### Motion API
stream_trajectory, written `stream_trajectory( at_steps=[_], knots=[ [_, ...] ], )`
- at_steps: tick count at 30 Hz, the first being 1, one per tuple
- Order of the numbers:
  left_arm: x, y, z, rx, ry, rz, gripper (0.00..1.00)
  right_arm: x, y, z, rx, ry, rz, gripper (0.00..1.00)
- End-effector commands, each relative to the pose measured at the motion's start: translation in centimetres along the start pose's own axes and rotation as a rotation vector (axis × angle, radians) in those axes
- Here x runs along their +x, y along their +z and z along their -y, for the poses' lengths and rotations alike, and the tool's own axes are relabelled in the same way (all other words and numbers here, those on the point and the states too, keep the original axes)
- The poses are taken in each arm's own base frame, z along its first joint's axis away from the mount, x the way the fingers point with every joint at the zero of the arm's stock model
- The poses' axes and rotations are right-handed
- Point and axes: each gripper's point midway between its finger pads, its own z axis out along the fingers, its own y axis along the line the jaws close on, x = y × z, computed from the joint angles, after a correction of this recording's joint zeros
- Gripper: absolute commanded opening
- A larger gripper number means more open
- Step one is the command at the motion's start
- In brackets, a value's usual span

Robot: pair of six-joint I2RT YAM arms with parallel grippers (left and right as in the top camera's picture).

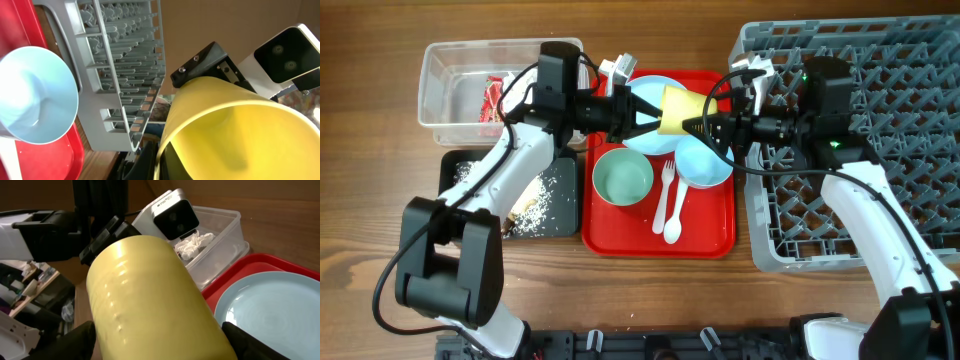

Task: Sort waste into correct bins and load items into the dishwasher rack
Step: 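Hand the yellow cup from the left gripper to the right gripper, then place the yellow cup upside down in the dish rack with the right gripper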

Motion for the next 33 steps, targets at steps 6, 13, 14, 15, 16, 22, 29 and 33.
stream_trajectory(
  at_steps=[6, 13, 14, 15, 16, 22, 29, 33],
  knots=[
    [1.3, 0.5, 0.7, 0.044, 0.027, -0.060, 0.04, -0.6, -0.3, 0.6, 0.021, 0.003, 0.008, 0.66],
    [1.3, 0.5, 0.7, 0.044, 0.028, -0.060, 0.12, -0.5, -0.3, -0.1, -0.019, 0.006, 0.005, 0.59],
    [1.3, 0.5, 0.7, 0.044, 0.028, -0.060, 0.12, -0.4, -0.3, -0.1, -0.018, 0.010, 0.003, 0.55],
    [1.3, 0.5, 0.7, 0.044, 0.028, -0.059, 0.12, -0.3, -0.3, -0.1, -0.018, 0.013, 0.001, 0.52],
    [1.3, 0.5, 0.7, 0.044, 0.028, -0.059, 0.12, -0.3, -0.3, 0.0, -0.018, 0.016, -0.001, 0.50],
    [1.2, 0.4, 0.6, 0.041, 0.032, -0.055, 0.23, 0.0, -0.3, 0.0, -0.018, 0.031, -0.008, 0.41],
    [-0.2, -0.5, -0.6, -0.017, 0.071, 0.017, 0.50, 1.7, -0.6, 2.1, 0.121, 0.126, -0.059, 0.26],
    [-1.4, -1.9, -3.4, -0.142, 0.079, 0.102, 0.52, 2.1, -2.0, 3.1, 0.278, 0.136, -0.075, 0.26]
  ],
)
